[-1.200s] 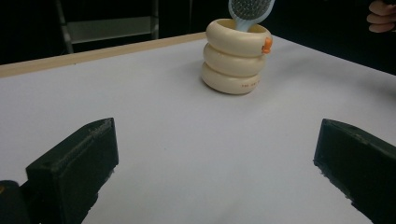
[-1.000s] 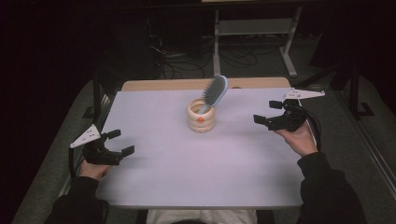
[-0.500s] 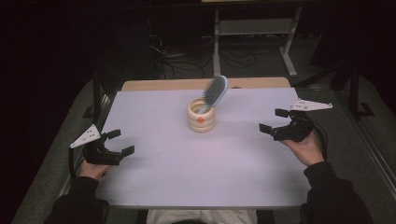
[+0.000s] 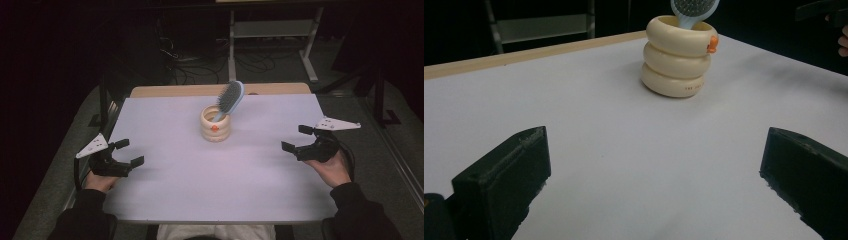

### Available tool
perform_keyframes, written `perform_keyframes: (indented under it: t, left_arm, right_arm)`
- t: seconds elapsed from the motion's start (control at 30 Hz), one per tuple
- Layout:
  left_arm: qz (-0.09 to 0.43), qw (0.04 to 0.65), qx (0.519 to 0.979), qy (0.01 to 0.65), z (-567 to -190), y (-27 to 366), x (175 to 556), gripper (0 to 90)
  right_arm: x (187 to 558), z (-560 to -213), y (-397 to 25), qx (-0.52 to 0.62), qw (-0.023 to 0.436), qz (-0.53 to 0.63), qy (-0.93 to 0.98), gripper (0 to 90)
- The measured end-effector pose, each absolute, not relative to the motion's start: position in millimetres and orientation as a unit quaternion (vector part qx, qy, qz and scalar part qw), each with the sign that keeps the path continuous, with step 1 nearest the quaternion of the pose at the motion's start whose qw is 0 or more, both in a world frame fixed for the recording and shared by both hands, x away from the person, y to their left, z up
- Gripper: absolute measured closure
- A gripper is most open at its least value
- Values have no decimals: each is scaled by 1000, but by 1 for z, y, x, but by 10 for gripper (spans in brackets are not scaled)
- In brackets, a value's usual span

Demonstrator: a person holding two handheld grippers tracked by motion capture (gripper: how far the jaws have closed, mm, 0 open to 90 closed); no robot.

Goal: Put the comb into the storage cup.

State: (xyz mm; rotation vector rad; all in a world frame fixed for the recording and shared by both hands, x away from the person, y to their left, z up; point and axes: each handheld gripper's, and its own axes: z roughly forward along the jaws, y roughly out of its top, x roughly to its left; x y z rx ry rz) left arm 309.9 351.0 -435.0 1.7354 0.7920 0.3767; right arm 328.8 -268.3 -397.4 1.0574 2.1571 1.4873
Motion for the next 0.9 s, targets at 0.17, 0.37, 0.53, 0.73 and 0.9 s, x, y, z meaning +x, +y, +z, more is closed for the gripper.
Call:
perform_keyframes:
  t: [0.17,0.37,0.53,0.73,0.9]
  left_arm:
    - [160,563,738,337,-435,351,309,0]
    - [158,558,742,337,-436,350,310,0]
    - [156,559,741,337,-436,350,310,0]
    - [156,559,741,338,-436,351,310,0]
    - [154,558,742,338,-436,350,311,0]
  right_arm:
    - [322,-401,-270,364,158,522,755,0]
    - [312,-409,-273,363,159,519,757,0]
    - [307,-418,-275,367,164,512,759,0]
    - [300,-426,-278,374,164,504,761,0]
    - [295,-432,-282,380,163,505,758,0]
